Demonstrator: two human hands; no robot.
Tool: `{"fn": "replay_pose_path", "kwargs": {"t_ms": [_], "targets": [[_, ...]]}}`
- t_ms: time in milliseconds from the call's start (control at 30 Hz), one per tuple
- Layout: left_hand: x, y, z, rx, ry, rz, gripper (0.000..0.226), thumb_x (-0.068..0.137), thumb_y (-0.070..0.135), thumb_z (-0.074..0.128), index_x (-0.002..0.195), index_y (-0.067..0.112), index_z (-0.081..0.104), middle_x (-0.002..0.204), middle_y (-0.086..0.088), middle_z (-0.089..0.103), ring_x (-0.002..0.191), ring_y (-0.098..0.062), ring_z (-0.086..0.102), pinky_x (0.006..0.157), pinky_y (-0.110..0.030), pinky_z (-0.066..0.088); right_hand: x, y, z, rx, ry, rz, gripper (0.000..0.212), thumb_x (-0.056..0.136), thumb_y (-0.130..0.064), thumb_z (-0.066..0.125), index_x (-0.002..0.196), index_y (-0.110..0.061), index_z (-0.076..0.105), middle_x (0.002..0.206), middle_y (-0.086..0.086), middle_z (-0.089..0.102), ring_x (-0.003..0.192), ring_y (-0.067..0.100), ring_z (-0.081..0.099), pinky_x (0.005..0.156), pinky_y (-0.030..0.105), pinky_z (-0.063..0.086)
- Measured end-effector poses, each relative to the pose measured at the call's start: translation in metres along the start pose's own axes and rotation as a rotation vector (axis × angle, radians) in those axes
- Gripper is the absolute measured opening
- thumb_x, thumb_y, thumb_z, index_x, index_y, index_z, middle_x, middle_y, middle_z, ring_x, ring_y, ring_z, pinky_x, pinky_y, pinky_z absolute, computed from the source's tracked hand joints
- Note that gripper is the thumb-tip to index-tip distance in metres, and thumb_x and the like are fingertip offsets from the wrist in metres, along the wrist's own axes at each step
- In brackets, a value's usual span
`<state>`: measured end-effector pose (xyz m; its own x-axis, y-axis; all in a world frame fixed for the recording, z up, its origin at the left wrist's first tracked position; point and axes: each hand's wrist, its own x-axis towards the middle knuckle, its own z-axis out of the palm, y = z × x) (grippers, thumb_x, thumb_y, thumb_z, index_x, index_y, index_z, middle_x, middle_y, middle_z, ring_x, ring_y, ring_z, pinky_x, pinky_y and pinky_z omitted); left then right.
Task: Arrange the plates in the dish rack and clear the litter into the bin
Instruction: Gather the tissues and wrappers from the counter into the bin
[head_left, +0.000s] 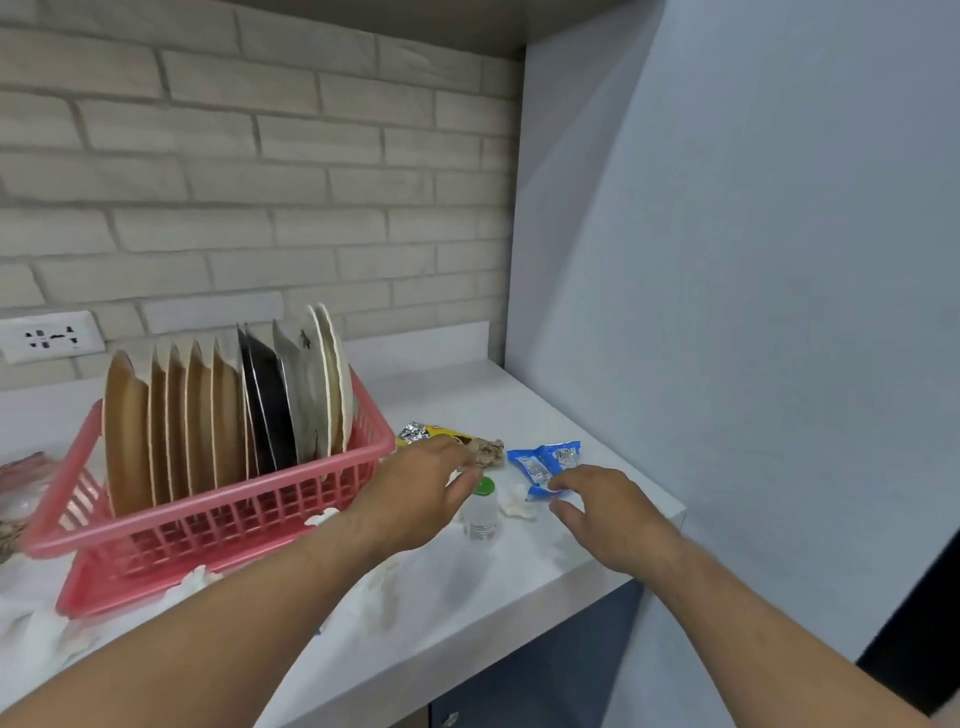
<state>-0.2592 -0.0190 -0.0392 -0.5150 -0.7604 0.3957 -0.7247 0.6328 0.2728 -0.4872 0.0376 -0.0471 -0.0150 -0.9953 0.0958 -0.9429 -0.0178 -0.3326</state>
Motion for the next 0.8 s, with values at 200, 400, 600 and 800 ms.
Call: {"fn": "replay_pose_path", "kwargs": {"t_ms": [200,400,600,800], "targets": [[0.042,-0.015,0.021,-0.022,-0.018,-0.021,0.027,0.098,0.036,0.044,0.106,0.022,0.066,0.105,0.007,0.062,0.097,-0.012,0.056,0.086,-0.030,0.044,0.035,0.019,0.004,-0.043,-0.035,0.006,0.031,0.099,-0.034,0.048,0.129,-0.031,0.056,0.135,-0.006,0.054,0.115,0.016,0.053,0.091,0.026,0.045],[0.084,-0.030,0.050,-0.014,-0.022,-0.076,0.024,0.097,0.032,0.047,0.107,0.021,0.066,0.106,0.006,0.062,0.095,-0.012,0.056,0.080,-0.024,0.040,0.090,0.056,0.016,-0.078,-0.104,-0.075,0.033,0.096,-0.032,0.052,0.128,-0.024,0.057,0.131,-0.003,0.054,0.118,0.017,0.050,0.095,0.028,0.044],[0.122,-0.050,0.081,0.003,-0.026,-0.191,0.026,0.096,0.032,0.051,0.113,0.018,0.065,0.111,0.003,0.062,0.101,-0.016,0.057,0.083,-0.028,0.043,0.150,0.085,0.037,-0.132,-0.330,-0.180,0.075,0.086,-0.054,0.055,0.150,-0.032,0.022,0.158,-0.003,0.014,0.146,0.022,0.010,0.116,0.037,0.021],[0.140,-0.068,0.108,0.020,-0.071,-0.189,0.026,0.092,0.035,0.054,0.110,0.019,0.065,0.107,0.004,0.064,0.099,-0.017,0.057,0.085,-0.031,0.044,0.182,0.108,0.061,-0.151,-0.435,-0.181,0.079,0.090,-0.048,0.051,0.153,-0.037,0.005,0.153,-0.005,0.020,0.136,0.021,0.024,0.109,0.036,0.032]]}}
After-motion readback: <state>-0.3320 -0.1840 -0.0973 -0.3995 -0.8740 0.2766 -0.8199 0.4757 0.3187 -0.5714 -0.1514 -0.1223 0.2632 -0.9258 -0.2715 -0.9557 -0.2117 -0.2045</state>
